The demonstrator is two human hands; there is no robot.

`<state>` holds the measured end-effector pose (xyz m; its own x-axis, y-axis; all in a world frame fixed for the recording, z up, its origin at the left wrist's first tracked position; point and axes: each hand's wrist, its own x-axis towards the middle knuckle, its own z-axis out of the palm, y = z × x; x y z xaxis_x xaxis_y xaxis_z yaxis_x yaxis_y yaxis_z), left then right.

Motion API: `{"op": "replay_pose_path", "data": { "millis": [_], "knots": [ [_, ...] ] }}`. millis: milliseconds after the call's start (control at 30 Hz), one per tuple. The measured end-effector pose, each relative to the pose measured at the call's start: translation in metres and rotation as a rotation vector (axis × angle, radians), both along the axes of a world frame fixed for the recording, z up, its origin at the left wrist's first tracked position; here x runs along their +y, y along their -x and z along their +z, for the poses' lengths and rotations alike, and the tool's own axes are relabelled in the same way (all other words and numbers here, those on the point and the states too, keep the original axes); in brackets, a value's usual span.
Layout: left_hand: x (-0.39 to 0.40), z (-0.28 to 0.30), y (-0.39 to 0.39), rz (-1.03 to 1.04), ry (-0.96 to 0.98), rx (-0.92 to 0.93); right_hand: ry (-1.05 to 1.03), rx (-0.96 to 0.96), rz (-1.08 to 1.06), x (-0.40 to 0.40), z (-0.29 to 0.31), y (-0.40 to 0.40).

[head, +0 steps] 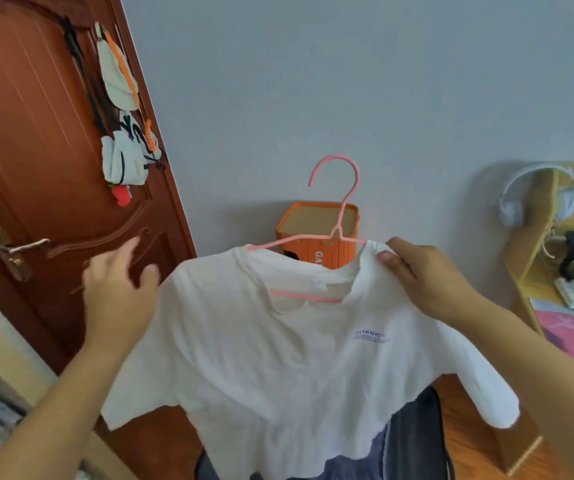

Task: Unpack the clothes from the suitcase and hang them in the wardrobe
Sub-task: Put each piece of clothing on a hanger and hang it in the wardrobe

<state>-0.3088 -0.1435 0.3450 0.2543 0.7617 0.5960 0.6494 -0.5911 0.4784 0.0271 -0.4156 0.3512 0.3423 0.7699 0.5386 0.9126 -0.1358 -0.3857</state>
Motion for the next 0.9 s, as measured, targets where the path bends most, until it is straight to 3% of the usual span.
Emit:
{"op": "replay_pose_path", "data": {
  "millis": [100, 200, 300, 433, 467, 533, 600, 767, 900],
  "knots": [
    [-0.063, 0.016, -0.057, -0.415, -0.333, 0.214, 0.034, -0.016, 0.083, 0.014, 0.004, 0.02],
    [-0.073, 0.016, -0.082, -0.415, -0.527, 0.324, 0.068, -0.031, 0.147, 0.013, 0.011, 0.028],
    [-0.047, 0.011, -0.066, -0.426, -0.598, 0.418, 0.11, -0.157, 0.006, -0.013, 0.007, 0.0],
    [-0.03, 0.012, -0.046, -0.394, -0.542, 0.434, -0.167, 0.244, -0.179, -0.053, -0.007, -0.037],
    [-0.031, 0.016, -0.046, -0.369, -0.567, 0.429, -0.159, 0.371, -0.096, -0.051, -0.017, -0.032],
    [-0.034, 0.027, -0.041, -0.332, -0.6, 0.435, 0.121, 0.523, 0.075, -0.041, -0.04, -0.004],
    [-0.033, 0.04, -0.029, -0.321, -0.606, 0.465, 0.366, 0.542, 0.105, -0.03, -0.069, 0.015],
    [-0.023, 0.057, 0.03, -0.328, -0.515, 0.659, 0.013, 0.58, 0.003, 0.005, -0.073, 0.006],
    [-0.032, 0.061, 0.078, -0.24, -0.121, 0.517, -0.034, 0.477, 0.202, 0.064, -0.059, 0.046]
  ]
}}
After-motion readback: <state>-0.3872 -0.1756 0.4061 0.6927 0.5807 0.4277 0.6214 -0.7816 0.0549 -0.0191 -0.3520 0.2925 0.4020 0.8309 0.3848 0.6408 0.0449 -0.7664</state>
